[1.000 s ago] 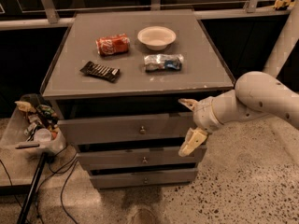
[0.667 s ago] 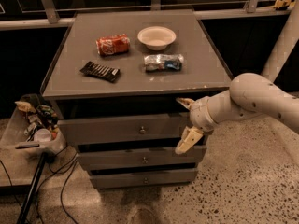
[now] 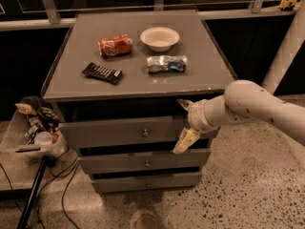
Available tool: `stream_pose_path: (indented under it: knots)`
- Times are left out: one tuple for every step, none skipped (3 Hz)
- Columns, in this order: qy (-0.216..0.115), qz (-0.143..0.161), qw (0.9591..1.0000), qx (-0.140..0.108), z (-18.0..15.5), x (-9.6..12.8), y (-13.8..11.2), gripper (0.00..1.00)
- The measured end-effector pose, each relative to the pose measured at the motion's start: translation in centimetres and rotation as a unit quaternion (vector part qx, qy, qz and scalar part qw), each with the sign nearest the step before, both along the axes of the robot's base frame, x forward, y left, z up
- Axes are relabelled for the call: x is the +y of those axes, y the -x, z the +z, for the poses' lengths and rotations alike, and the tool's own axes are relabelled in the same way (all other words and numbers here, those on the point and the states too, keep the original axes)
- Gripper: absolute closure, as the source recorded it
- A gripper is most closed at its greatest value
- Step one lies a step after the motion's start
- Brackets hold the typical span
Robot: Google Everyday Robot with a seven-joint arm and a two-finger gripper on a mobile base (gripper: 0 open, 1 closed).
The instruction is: Open top drawer
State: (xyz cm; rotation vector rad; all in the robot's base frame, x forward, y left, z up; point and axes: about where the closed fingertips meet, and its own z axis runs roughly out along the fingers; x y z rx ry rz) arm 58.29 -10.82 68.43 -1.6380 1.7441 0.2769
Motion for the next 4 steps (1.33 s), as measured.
stream_pose_path:
  knots:
    - [-0.002, -0.002, 1.0000, 0.000, -0.9, -0.2, -0.4, 0.00]
    - [-0.005, -0.004, 1.0000, 0.002, -2.2, -0.4, -0.9, 0.00]
    - [-0.007, -0.006, 1.0000, 0.004, -4.4, -0.5, -2.8, 0.00]
    - [-0.007, -0.006, 0.9999, 0.004, -4.6, -0.5, -2.9, 0.00]
